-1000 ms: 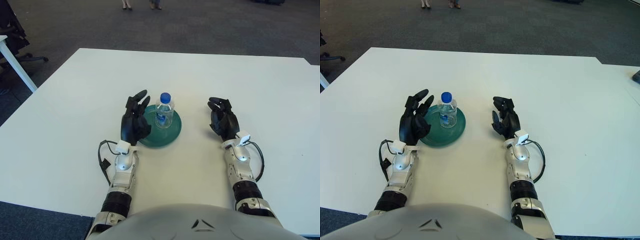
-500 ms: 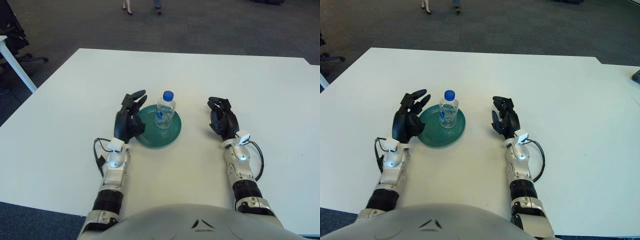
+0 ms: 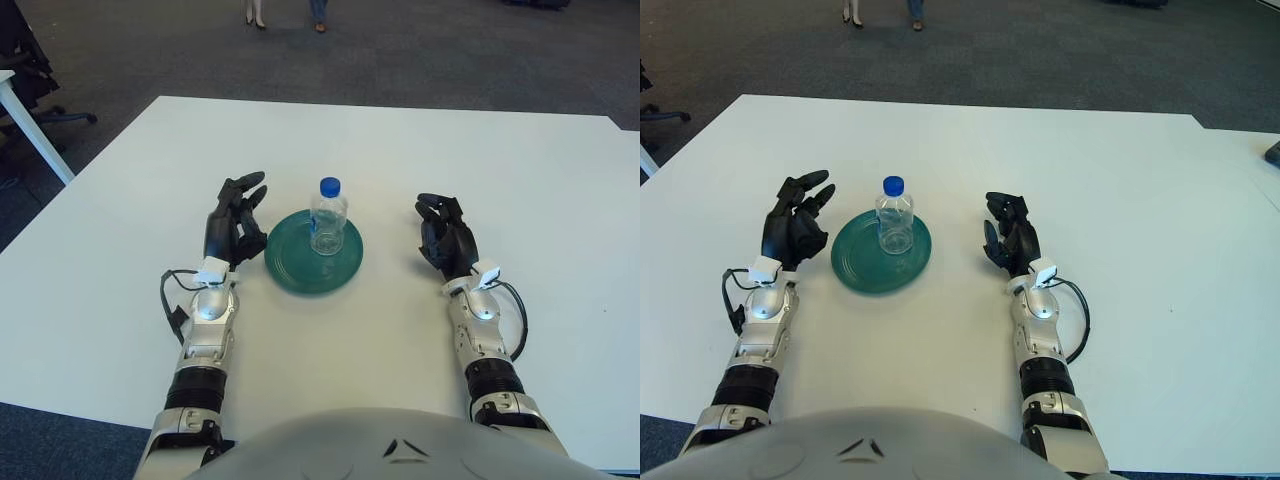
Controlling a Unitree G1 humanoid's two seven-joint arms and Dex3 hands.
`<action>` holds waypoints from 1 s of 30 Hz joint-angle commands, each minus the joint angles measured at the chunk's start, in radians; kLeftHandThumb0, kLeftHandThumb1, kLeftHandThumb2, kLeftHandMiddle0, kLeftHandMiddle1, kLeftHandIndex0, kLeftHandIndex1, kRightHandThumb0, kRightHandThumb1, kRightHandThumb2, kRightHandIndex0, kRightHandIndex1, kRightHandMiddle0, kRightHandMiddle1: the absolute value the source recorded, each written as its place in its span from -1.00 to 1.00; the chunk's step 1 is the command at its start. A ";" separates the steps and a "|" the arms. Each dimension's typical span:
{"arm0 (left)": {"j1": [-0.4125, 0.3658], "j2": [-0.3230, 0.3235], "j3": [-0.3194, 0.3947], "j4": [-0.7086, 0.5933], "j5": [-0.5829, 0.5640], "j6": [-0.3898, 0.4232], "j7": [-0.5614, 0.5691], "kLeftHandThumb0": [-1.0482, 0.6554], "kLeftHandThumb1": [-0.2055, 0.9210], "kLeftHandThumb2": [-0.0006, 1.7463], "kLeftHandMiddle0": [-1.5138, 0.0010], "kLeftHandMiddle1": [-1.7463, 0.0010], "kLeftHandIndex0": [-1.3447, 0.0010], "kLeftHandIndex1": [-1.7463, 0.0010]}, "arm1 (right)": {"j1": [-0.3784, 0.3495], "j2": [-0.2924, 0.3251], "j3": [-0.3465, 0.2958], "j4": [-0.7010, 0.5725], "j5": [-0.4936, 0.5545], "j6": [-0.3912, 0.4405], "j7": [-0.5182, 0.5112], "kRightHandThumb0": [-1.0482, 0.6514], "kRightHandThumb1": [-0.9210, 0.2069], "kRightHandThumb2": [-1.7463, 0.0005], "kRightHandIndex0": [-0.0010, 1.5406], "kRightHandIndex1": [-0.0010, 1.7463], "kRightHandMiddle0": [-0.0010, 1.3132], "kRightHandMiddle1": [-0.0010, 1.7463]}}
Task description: Put the bottle into the plate.
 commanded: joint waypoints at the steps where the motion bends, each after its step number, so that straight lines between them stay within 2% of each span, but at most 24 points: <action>1: 0.013 -0.004 0.005 -0.023 0.011 0.034 0.016 -0.89 1.00 0.22 0.09 0.95 0.42 -0.06 | 0.071 0.010 -0.003 0.109 0.008 0.046 -0.010 -0.25 -0.77 0.24 -0.28 -0.24 -0.95 0.40; 8: 0.019 -0.007 0.010 -0.016 0.021 0.038 0.034 -0.88 1.00 0.21 0.11 0.97 0.41 -0.08 | 0.060 0.012 -0.011 0.123 0.013 0.043 -0.016 -0.25 -0.72 0.19 -0.29 -0.17 -0.94 0.44; 15: -0.001 0.029 0.037 0.051 0.026 -0.012 0.040 -0.89 1.00 0.25 0.10 0.97 0.46 -0.06 | 0.050 0.015 -0.015 0.137 0.008 0.048 -0.038 -0.27 -0.71 0.16 -0.29 -0.16 -0.91 0.37; 21: 0.008 0.021 0.035 0.067 0.023 0.039 0.037 -0.87 1.00 0.27 0.09 0.97 0.47 -0.06 | 0.050 0.010 -0.012 0.145 -0.001 0.035 -0.055 -0.27 -0.71 0.14 -0.30 -0.18 -0.86 0.32; 30: 0.020 -0.016 0.013 0.158 0.013 0.089 0.035 -0.81 1.00 0.25 0.11 0.98 0.46 -0.05 | 0.051 0.008 -0.014 0.150 0.002 0.031 -0.063 -0.24 -0.66 0.08 -0.29 -0.16 -0.84 0.30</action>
